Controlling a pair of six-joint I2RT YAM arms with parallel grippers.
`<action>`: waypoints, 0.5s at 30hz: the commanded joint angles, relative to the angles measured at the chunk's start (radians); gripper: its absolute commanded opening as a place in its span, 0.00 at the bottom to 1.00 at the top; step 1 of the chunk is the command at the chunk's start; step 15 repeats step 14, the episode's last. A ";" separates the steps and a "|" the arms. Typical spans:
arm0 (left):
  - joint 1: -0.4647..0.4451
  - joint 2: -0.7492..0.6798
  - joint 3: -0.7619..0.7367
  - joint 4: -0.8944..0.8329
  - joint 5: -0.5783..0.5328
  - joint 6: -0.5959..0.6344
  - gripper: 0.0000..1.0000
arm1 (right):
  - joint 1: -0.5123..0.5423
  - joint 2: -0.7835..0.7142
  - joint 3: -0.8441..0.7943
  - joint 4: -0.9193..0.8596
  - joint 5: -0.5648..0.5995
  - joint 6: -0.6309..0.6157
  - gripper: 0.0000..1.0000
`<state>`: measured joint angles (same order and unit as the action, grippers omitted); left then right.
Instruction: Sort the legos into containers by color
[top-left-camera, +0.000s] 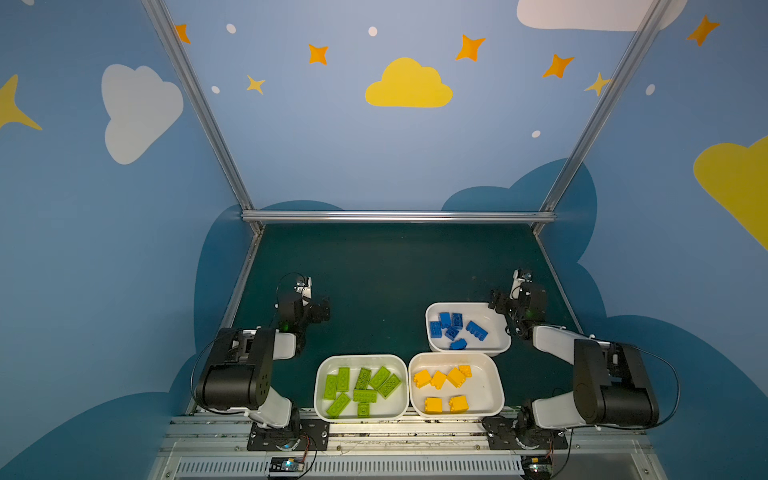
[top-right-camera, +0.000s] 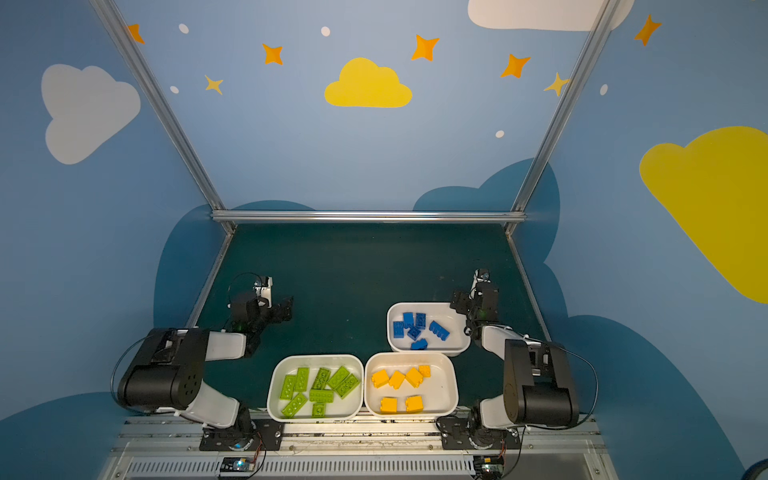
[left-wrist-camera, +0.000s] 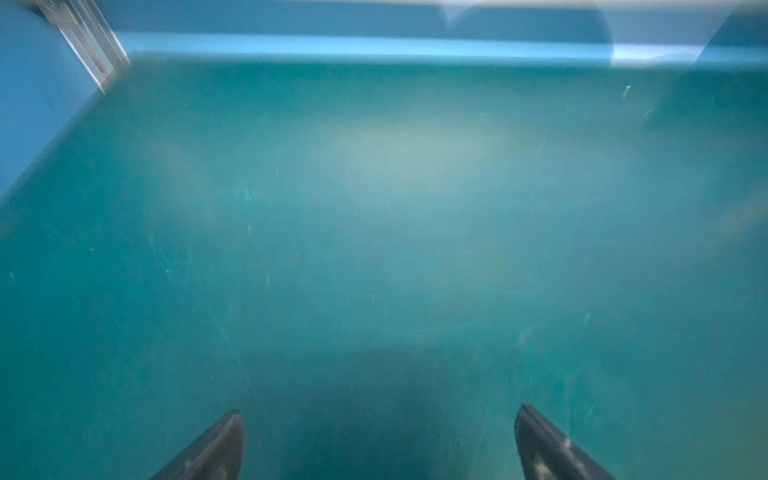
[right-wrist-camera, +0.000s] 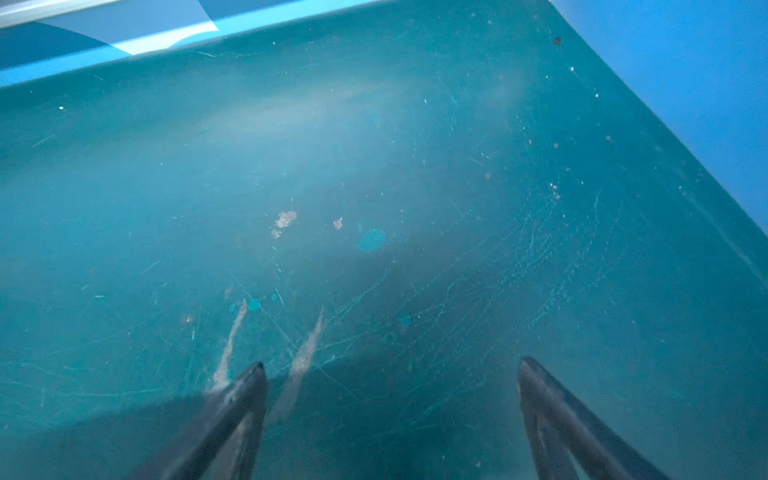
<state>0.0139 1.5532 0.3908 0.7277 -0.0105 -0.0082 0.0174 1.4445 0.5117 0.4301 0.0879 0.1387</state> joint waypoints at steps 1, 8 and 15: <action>0.005 -0.006 0.009 0.105 0.007 -0.001 1.00 | 0.010 -0.004 0.002 0.024 0.026 -0.011 0.92; 0.005 -0.025 0.029 0.033 0.009 0.005 1.00 | 0.027 0.006 0.012 0.018 0.050 -0.019 0.92; 0.004 -0.028 0.024 0.040 0.010 0.006 1.00 | 0.026 0.001 0.007 0.020 0.050 -0.018 0.92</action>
